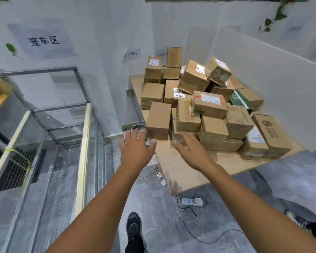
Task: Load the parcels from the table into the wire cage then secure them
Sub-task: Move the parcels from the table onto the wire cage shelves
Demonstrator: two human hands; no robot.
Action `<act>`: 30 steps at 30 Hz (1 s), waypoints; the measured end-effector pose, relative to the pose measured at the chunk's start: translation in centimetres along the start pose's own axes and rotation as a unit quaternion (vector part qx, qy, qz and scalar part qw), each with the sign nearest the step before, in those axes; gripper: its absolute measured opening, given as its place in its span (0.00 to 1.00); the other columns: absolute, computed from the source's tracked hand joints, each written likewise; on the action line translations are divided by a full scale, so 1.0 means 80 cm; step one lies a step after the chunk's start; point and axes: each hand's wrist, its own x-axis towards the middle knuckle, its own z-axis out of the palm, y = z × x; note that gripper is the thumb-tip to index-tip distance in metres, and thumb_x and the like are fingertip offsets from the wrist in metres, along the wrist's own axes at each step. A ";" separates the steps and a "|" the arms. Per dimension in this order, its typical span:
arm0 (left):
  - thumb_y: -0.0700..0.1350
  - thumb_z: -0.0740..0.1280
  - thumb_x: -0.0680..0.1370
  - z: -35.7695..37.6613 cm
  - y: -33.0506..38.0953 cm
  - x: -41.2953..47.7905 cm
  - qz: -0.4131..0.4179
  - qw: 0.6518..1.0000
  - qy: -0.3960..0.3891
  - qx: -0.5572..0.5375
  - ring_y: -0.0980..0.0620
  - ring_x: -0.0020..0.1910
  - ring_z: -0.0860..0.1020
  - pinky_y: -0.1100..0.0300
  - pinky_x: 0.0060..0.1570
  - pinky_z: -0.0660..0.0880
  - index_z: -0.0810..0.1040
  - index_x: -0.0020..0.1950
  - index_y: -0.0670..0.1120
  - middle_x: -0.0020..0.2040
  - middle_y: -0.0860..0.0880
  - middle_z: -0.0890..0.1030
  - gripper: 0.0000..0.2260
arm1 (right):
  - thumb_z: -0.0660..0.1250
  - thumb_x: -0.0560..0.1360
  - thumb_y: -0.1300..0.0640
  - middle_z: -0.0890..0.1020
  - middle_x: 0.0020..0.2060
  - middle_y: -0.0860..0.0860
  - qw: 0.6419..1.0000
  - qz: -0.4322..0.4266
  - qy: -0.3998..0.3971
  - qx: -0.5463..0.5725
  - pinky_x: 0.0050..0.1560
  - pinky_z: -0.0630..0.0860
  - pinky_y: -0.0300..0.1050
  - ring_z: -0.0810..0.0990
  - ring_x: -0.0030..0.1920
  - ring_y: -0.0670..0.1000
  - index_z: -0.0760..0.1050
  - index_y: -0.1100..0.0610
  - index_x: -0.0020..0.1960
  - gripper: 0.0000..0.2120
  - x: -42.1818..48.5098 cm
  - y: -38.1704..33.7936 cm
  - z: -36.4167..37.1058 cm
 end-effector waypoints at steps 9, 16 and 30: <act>0.61 0.61 0.83 0.128 -0.079 0.266 0.007 0.988 -0.093 -0.119 0.42 0.80 0.58 0.43 0.76 0.61 0.67 0.79 0.54 0.80 0.42 0.64 0.25 | 0.60 0.83 0.41 0.65 0.79 0.50 0.993 0.115 0.024 0.032 0.71 0.63 0.44 0.65 0.77 0.50 0.59 0.52 0.82 0.31 0.219 -0.007 0.107; 0.61 0.58 0.85 0.215 -0.110 0.327 -0.015 0.945 -0.225 -0.237 0.42 0.78 0.65 0.44 0.73 0.68 0.56 0.83 0.59 0.81 0.44 0.64 0.27 | 0.63 0.83 0.45 0.64 0.78 0.53 0.977 0.199 0.055 0.055 0.73 0.65 0.45 0.69 0.74 0.52 0.58 0.55 0.82 0.33 0.293 0.005 0.147; 0.50 0.63 0.84 0.192 -0.141 0.277 -0.173 0.840 -0.174 -0.484 0.57 0.62 0.79 0.60 0.59 0.74 0.68 0.70 0.66 0.65 0.59 0.79 0.16 | 0.68 0.77 0.39 0.68 0.67 0.53 0.976 0.200 0.041 0.080 0.73 0.67 0.53 0.67 0.71 0.57 0.65 0.52 0.78 0.34 0.341 0.012 0.172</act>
